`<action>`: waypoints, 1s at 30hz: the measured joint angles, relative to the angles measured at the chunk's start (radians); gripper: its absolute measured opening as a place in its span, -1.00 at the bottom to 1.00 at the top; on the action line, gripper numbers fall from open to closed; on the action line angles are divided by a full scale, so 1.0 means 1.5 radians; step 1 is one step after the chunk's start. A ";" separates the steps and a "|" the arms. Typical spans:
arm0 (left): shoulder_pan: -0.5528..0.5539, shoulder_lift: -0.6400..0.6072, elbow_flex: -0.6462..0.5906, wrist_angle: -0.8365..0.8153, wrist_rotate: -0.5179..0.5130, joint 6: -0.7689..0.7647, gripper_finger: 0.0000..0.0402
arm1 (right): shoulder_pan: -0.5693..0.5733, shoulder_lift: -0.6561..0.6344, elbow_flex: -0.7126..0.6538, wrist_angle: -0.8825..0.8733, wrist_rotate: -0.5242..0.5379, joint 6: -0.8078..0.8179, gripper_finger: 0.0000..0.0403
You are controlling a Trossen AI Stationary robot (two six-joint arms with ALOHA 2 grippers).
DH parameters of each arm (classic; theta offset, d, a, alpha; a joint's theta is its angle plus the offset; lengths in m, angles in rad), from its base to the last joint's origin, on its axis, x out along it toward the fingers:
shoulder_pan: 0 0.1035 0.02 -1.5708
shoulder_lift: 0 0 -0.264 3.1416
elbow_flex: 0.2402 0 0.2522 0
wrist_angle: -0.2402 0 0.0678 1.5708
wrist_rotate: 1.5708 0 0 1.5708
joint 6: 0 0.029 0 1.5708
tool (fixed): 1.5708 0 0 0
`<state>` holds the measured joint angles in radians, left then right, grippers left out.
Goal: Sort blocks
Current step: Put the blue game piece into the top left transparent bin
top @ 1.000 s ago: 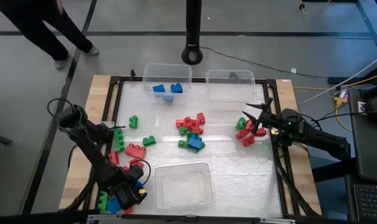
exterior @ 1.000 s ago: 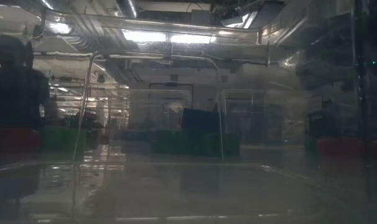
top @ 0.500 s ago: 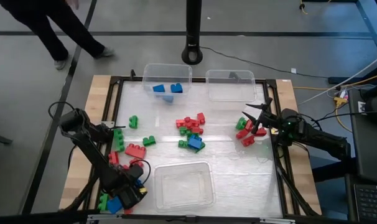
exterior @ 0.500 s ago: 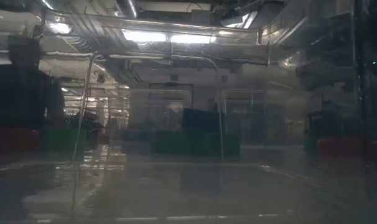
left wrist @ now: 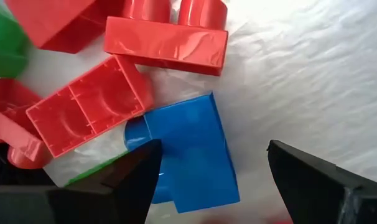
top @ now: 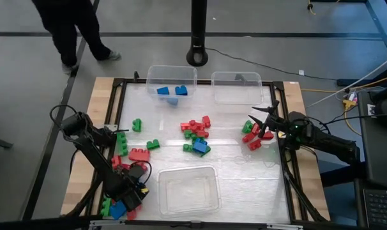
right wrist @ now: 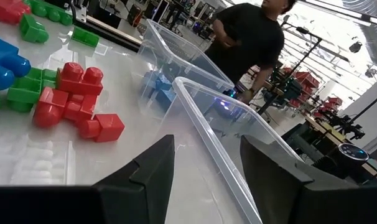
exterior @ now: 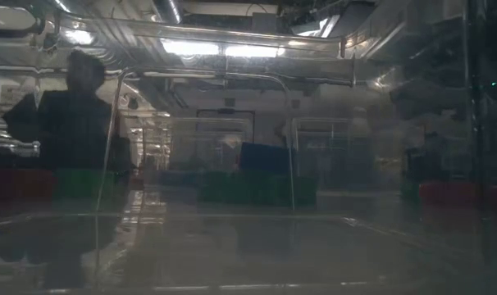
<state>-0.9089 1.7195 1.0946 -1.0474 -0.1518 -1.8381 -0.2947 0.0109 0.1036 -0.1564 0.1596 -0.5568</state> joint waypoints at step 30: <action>0.018 0.053 0.007 -0.064 0.022 -0.065 -0.17 | 0.000 0.000 0.000 -0.020 -0.009 0.000 -0.08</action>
<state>-0.8817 1.7992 1.1049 -1.1432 -0.1188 -1.9357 -0.2947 0.0109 0.1036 -0.1860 0.1463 -0.5575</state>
